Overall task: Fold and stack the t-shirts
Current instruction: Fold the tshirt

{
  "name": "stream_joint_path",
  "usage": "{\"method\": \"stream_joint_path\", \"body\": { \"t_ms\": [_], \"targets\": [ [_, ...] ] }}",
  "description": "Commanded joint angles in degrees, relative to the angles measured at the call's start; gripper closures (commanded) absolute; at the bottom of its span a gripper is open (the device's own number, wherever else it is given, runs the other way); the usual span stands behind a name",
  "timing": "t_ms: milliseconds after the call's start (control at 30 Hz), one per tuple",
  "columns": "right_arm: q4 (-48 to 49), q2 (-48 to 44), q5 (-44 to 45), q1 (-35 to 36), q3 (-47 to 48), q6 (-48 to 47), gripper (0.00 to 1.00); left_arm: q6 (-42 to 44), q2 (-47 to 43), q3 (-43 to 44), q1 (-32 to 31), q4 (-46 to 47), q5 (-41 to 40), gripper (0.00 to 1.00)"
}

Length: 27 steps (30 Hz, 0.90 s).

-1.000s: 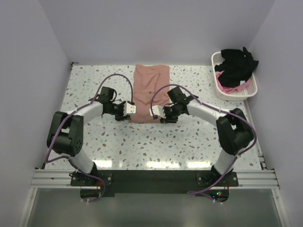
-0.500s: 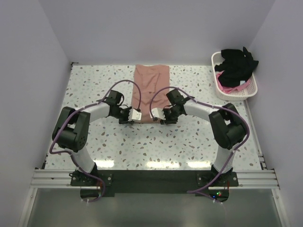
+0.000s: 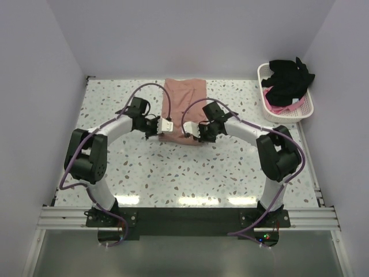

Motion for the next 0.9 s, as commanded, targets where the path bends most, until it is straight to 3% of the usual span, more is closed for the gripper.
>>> {"method": "stream_joint_path", "body": {
  "t_ms": [0, 233, 367, 467, 600, 700, 867],
  "targets": [
    [-1.54, -3.14, 0.49, -1.56, 6.61, 4.64, 1.0, -4.73, 0.32, 9.06, 1.94, -1.22, 2.35, 1.0],
    [-4.27, -5.41, 1.46, -2.09, 9.45, 5.7, 1.0, -4.13, -1.25, 10.32, 1.69, -5.17, 2.26, 1.0],
    [-5.58, -11.11, 1.64, -0.08, 2.53, 5.7, 1.0, -0.28, -8.52, 2.69, -0.06, -7.37, 1.82, 1.0],
    [-7.59, -17.95, 1.9, 3.34, -5.29, 5.43, 1.0, 1.76, -15.81, -7.75, -3.4, -9.57, 0.68, 1.0],
    [-13.75, -30.27, -0.02, 7.75, -13.58, 10.77, 1.0, 0.98, -24.7, -14.02, -8.32, -20.34, 2.6, 1.0],
    [-18.06, -39.31, -2.75, 8.37, -16.14, 13.42, 1.0, -0.08, -30.69, -13.86, -11.93, -30.8, 5.41, 1.0],
    [-22.37, -39.8, -4.07, 7.5, -9.3, 14.4, 1.0, -4.9, -32.29, -4.74, -11.94, -35.6, 4.91, 1.0]
  ]
}}
